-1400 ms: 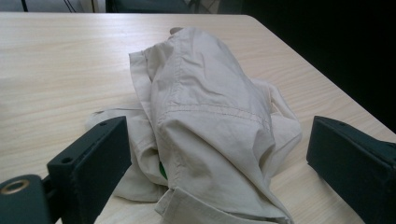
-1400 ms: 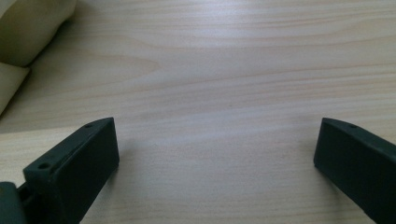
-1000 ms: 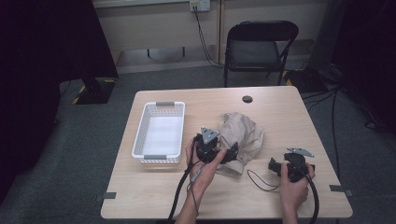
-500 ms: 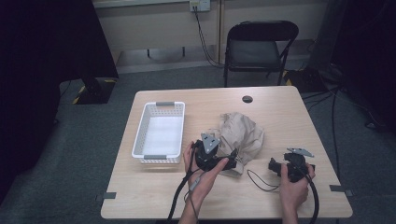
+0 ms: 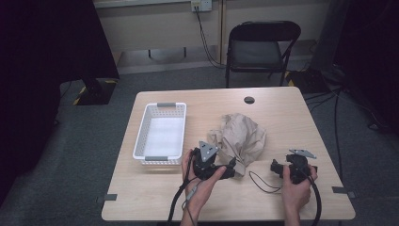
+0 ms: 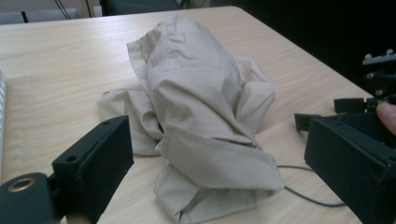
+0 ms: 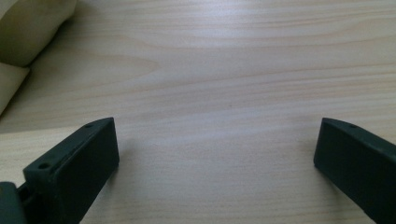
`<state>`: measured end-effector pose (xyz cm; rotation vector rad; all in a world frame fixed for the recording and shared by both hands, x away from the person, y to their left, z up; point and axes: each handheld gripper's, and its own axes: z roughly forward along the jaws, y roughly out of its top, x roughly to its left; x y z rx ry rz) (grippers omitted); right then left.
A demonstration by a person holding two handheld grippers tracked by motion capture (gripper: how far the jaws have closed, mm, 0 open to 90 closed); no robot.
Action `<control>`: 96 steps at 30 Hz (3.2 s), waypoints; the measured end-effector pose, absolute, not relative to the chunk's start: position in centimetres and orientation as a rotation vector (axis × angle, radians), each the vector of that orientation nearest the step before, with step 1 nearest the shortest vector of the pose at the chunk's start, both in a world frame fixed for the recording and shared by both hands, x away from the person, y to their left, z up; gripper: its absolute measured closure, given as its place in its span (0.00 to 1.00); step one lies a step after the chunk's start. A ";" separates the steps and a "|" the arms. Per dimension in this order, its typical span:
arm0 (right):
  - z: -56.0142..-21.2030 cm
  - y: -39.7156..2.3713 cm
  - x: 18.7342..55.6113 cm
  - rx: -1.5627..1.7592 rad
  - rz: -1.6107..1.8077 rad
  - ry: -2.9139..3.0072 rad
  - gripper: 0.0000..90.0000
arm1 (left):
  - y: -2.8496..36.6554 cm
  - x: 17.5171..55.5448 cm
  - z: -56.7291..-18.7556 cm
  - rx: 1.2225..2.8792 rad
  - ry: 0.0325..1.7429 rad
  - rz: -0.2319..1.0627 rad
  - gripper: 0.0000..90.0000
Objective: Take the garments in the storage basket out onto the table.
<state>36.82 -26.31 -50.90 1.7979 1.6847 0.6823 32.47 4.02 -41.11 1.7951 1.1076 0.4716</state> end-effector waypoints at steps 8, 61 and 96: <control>-50.9 -26.3 36.8 1.798 0.682 1.685 0.00 | 4.5 31.8 -41.4 1.800 1.121 0.451 0.07; -50.9 -26.3 36.8 1.798 0.682 1.685 0.00 | 13.4 31.8 -47.9 1.709 1.535 0.542 0.08; -50.9 -26.3 36.8 1.798 0.682 1.685 0.00 | 12.6 33.3 -51.1 1.812 1.679 0.686 0.02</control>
